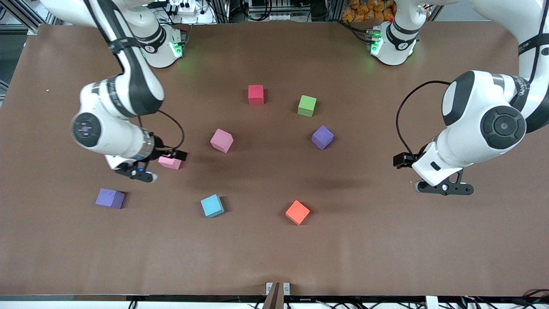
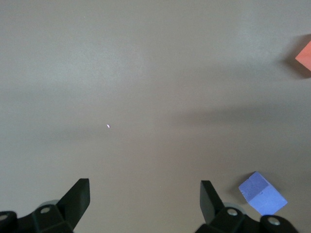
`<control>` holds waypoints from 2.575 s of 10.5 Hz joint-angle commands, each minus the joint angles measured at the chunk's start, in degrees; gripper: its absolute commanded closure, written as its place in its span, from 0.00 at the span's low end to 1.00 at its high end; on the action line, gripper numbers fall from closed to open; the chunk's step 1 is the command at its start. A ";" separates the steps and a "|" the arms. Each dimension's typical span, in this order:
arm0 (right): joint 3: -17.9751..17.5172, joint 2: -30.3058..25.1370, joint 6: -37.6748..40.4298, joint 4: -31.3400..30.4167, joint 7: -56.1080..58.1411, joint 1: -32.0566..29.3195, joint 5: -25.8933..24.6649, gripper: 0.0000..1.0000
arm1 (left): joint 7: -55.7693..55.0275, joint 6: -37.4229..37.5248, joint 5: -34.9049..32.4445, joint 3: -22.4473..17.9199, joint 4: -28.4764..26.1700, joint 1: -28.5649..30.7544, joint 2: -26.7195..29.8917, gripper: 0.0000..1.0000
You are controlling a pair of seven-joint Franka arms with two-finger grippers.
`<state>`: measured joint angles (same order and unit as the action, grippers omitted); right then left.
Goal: Arrange blocks into number 1
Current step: 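Lower the right gripper onto the pink cube and close it, then carry the pink cube below the red cube and release it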
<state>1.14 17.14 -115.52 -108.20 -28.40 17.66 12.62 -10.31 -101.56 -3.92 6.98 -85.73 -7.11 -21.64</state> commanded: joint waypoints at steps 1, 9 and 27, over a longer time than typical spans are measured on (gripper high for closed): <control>0.62 0.08 -6.27 -5.34 -8.03 4.55 2.93 0.00 | -1.03 -0.22 0.14 -0.12 1.00 -0.19 -0.68 0.00; 0.53 8.61 -12.98 -5.27 -11.75 11.16 3.90 0.00 | -1.38 -1.27 0.14 -0.12 0.91 -0.27 -1.91 0.00; 0.79 3.43 -14.99 -8.26 -11.76 25.11 3.90 0.50 | -5.68 -2.50 0.14 -0.04 -1.89 -3.78 -4.20 0.00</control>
<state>1.19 22.78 -129.82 -115.14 -39.71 37.71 16.17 -14.54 -103.62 -3.92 7.20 -86.17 -9.90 -26.20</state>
